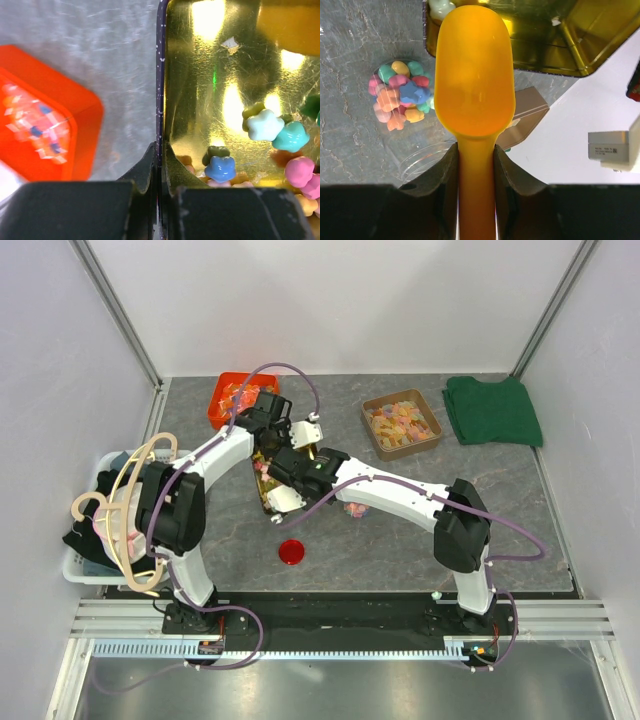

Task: Pack the candies
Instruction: Scoop the fake candies from the storage box.

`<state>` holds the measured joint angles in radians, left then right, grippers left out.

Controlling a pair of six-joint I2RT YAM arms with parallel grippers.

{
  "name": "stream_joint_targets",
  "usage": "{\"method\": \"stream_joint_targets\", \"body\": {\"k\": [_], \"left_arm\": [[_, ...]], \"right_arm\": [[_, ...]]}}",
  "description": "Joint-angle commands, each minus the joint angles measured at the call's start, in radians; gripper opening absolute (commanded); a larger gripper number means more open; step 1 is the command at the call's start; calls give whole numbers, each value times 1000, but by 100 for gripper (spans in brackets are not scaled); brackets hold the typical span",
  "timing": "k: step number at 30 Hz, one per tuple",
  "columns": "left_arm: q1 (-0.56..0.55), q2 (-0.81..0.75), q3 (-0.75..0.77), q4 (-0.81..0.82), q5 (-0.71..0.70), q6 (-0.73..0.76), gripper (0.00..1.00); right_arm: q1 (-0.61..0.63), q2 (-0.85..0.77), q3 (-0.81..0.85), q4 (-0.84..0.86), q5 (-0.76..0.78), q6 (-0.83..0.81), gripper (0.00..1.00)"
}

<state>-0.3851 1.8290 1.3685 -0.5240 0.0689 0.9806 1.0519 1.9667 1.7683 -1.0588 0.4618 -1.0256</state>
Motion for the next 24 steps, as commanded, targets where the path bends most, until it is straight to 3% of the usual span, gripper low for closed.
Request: {"method": "stream_joint_targets", "body": {"k": [1, 11, 24], "left_arm": [[-20, -63, 6, 50, -64, 113, 2], [-83, -100, -5, 51, -61, 60, 2], [-86, -105, 9, 35, -58, -3, 2]], "right_arm": [[2, 0, 36, -3, 21, -13, 0], [10, 41, 42, 33, -5, -11, 0], [34, 60, -10, 37, -40, 36, 0]]}}
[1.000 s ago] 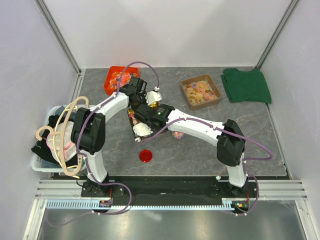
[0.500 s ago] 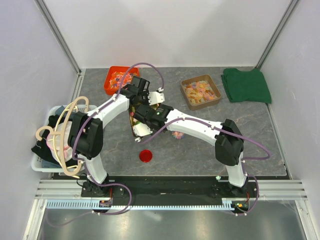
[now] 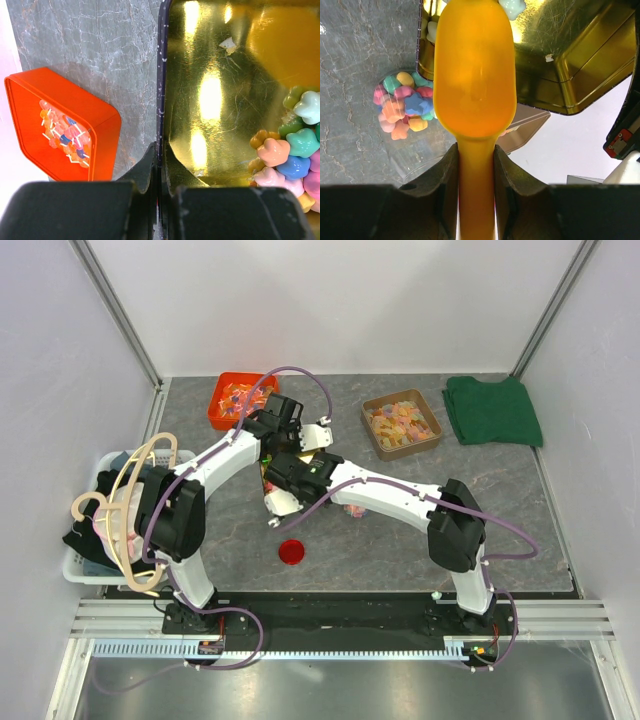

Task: Pack the candies
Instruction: Scoop the fake candies from the storage box.

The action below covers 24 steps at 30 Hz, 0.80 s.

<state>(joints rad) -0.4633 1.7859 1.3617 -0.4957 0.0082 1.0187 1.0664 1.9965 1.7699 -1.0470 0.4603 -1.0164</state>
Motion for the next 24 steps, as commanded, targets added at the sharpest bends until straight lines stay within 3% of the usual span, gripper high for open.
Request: {"method": "stream_joint_targets", "body": {"k": [1, 6, 11, 24], "left_arm": [[-8, -65, 13, 6, 4, -45, 2], [-8, -65, 4, 6, -4, -48, 2], [-8, -60, -6, 6, 4, -52, 2], [-8, -40, 4, 2, -33, -137, 2]], "right_arm": [[24, 24, -24, 45, -31, 21, 0], [27, 4, -87, 87, 93, -57, 0], [40, -13, -108, 73, 115, -96, 0], [115, 56, -66, 120, 130, -25, 0]]}}
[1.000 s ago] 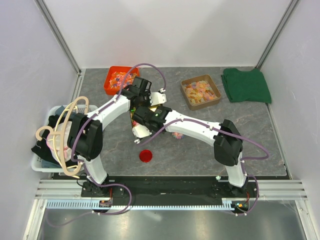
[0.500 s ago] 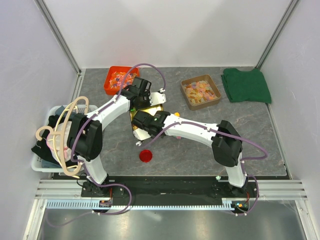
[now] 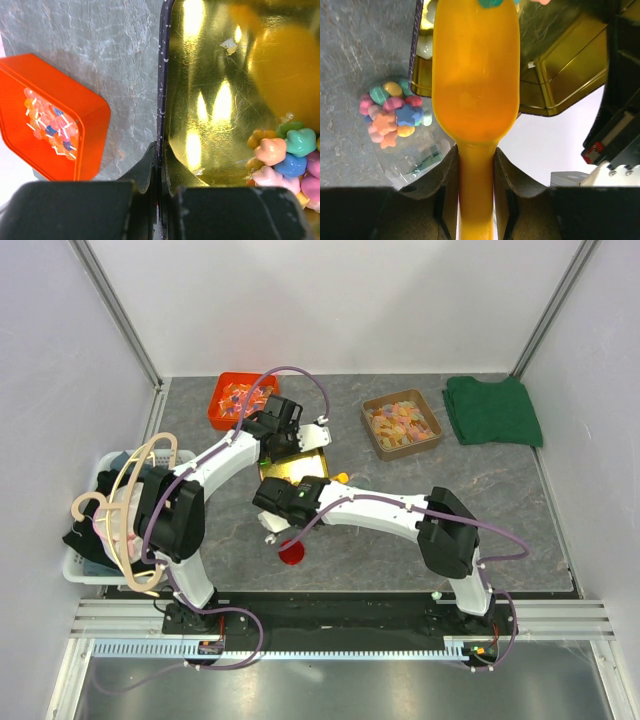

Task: Pack the candies
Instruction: Scoop the fake candies from the storage box.

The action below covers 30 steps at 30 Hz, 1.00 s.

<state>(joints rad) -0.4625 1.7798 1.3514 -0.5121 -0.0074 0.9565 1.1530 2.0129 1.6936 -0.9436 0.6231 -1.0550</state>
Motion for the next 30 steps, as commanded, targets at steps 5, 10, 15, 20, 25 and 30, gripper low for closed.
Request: {"method": "stream_joint_targets", "body": {"k": [5, 10, 15, 20, 25, 30], "left_arm": [[-8, -42, 8, 12, -11, -97, 2], [-8, -37, 15, -8, -23, -137, 2], [-8, -51, 9, -28, -17, -170, 2], [-8, -56, 9, -49, -26, -197, 2], [-10, -57, 12, -65, -14, -219, 2], [-8, -62, 6, -77, -8, -237, 2]], "right_arm": [[30, 55, -18, 25, -26, 29, 0], [31, 79, -31, 48, -39, 62, 0], [33, 112, -11, 78, -49, 82, 0], [42, 112, -8, 88, -78, 85, 0], [50, 125, -6, 106, -102, 90, 0], [53, 150, -8, 135, -106, 104, 0]]}}
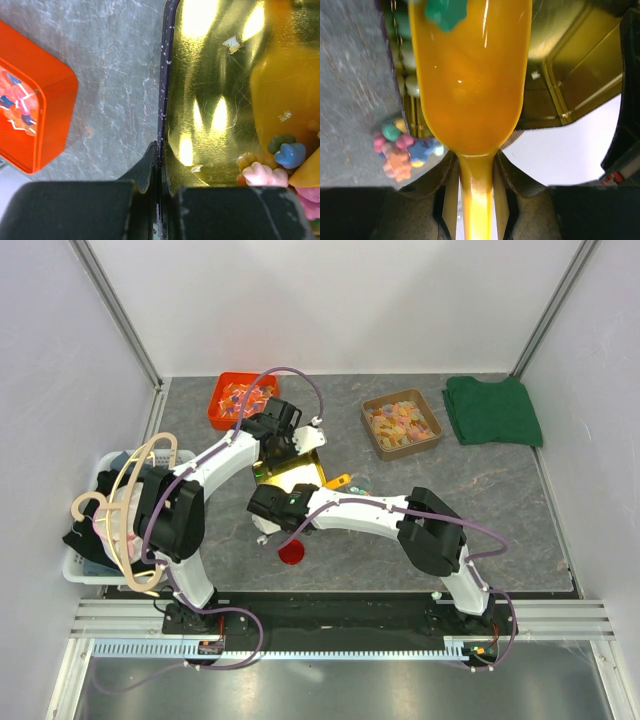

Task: Pack the candies
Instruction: Scoop the fake candies from the storage box.

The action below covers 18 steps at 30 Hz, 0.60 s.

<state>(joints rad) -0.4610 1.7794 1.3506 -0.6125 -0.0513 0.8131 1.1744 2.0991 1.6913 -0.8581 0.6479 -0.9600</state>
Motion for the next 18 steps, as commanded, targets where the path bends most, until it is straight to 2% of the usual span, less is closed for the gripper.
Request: {"method": "stream_joint_targets", "body": {"k": [1, 4, 10, 18], "left_arm": [[-10, -61, 4, 23, 34, -95, 2], [-10, -58, -2, 23, 24, -106, 2], [-8, -55, -15, 25, 22, -109, 2], [10, -49, -42, 23, 48, -141, 2]], "right_arm": [[31, 67, -8, 59, -125, 9, 0], [31, 81, -12, 96, -77, 7, 0], [25, 68, -8, 97, -93, 3, 0], [4, 68, 7, 13, -237, 87, 0]]}}
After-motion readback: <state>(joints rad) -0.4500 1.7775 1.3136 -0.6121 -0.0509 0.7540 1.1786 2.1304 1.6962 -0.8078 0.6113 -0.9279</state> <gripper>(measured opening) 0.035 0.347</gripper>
